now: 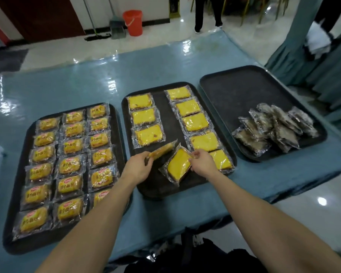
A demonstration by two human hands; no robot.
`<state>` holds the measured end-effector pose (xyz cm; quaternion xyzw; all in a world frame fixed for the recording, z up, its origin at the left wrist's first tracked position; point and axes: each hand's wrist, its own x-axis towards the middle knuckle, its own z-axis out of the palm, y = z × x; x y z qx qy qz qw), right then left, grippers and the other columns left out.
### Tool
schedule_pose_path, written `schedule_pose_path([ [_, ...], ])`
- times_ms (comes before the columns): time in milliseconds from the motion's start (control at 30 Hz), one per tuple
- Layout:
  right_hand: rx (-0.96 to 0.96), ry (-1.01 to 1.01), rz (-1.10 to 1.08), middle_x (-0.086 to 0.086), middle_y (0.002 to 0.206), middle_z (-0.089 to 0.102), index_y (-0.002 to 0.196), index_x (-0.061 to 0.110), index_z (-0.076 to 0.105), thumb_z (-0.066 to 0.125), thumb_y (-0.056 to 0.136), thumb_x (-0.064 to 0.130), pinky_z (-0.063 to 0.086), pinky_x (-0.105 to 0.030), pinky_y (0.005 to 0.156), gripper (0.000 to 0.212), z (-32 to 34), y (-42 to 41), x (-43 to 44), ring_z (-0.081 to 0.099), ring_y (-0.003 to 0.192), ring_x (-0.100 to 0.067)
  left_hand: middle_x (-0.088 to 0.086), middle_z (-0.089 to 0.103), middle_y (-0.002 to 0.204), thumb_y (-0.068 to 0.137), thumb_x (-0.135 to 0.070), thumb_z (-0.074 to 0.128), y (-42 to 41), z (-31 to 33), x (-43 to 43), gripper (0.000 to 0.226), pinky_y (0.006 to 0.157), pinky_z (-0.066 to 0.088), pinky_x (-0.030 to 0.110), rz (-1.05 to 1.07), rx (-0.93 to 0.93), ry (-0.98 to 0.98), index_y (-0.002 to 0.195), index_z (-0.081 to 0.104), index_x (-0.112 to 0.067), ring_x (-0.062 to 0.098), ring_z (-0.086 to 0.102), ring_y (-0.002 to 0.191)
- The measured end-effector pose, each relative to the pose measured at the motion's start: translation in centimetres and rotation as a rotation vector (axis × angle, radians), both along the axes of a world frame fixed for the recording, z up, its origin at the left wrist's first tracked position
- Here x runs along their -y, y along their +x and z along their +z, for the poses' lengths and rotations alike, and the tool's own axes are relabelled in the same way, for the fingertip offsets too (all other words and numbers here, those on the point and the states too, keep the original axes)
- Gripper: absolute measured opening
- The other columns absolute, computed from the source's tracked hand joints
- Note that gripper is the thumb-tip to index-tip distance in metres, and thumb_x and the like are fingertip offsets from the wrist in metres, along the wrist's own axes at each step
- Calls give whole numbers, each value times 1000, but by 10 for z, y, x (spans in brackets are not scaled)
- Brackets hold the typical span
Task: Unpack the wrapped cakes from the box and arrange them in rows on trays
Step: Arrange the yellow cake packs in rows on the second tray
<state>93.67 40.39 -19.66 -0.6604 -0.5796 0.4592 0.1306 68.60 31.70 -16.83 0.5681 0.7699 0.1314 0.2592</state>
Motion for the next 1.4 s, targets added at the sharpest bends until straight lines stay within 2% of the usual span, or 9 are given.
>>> schedule_pose_path([
  [267, -300, 167, -453, -1, 106, 69, 111, 24, 67, 53, 105, 23, 47, -38, 75, 16, 32, -2, -30, 64, 95, -25, -11, 72, 110, 106, -22, 65, -19, 6, 38, 29, 75, 58, 27, 168, 94, 39, 132, 72, -34, 8, 69, 91],
  [567, -463, 110, -495, -3, 95, 65, 99, 15, 65, 53, 103, 26, 46, -39, 77, 17, 30, -26, -22, 57, 87, -26, -4, 68, 125, 84, 8, 64, -6, -10, 92, 49, 99, 61, 41, 236, 61, 56, 115, 81, -27, 17, 68, 111],
  [667, -440, 15, -184, -7, 100, 73, 92, 19, 73, 54, 98, 32, 56, -48, 89, 24, 31, -38, -23, 67, 98, -29, -8, 63, 130, 81, 9, 63, -4, -7, 101, 56, 96, 61, 41, 193, 79, -19, 113, 77, -35, 18, 65, 115],
  [767, -284, -66, 333, 2, 115, 74, 126, 18, 77, 62, 104, 32, 52, -38, 104, 30, 26, -57, -10, 67, 109, -19, -12, 63, 135, 81, 2, 68, -3, -3, 105, 54, 101, 59, 42, 142, 43, -95, 117, 76, -38, 15, 62, 119],
  [867, 25, -16, 681, -5, 144, 65, 160, 16, 46, 75, 98, 42, 49, -37, 108, 74, 11, -72, 6, 63, 129, -26, -8, 71, 127, 82, 0, 67, -2, -4, 106, 53, 101, 59, 43, 144, -57, -101, 119, 77, -36, 17, 66, 112],
  [1000, 361, 262, 710, -11, 155, 49, 160, 15, 38, 63, 86, 79, 49, -48, 110, 101, 8, -62, 34, 50, 140, -33, -14, 69, 109, 93, -21, 73, -7, -15, 99, 30, 103, 57, 46, 176, -171, 10, 119, 73, -36, 14, 64, 107],
  [1100, 512, 233, 631, -18, 148, 51, 158, 10, 35, 46, 78, 99, 53, -46, 88, 120, 14, -52, 50, 60, 128, -38, -4, 65, 131, 89, -22, 76, -6, -20, 82, 52, 111, 49, 47, 138, -186, 10, 139, 63, -31, 24, 58, 126],
  [1233, 223, 29, 485, -18, 152, 47, 157, 7, 31, 90, 76, 62, 53, -43, 101, 114, 7, -57, 50, 57, 133, -35, 0, 63, 146, 93, -30, 74, -2, -27, 63, 72, 114, 45, 47, 13, -206, -105, 159, 46, -35, 28, 54, 132],
  [1400, 59, 147, 388, -12, 159, 34, 164, 10, 25, 90, 87, 35, 50, -42, 108, 104, 4, -54, 36, 57, 133, -31, -6, 74, 119, 96, -50, 75, -6, -30, 53, 54, 112, 42, 46, 93, -283, -60, 146, 60, -35, 22, 60, 118],
])
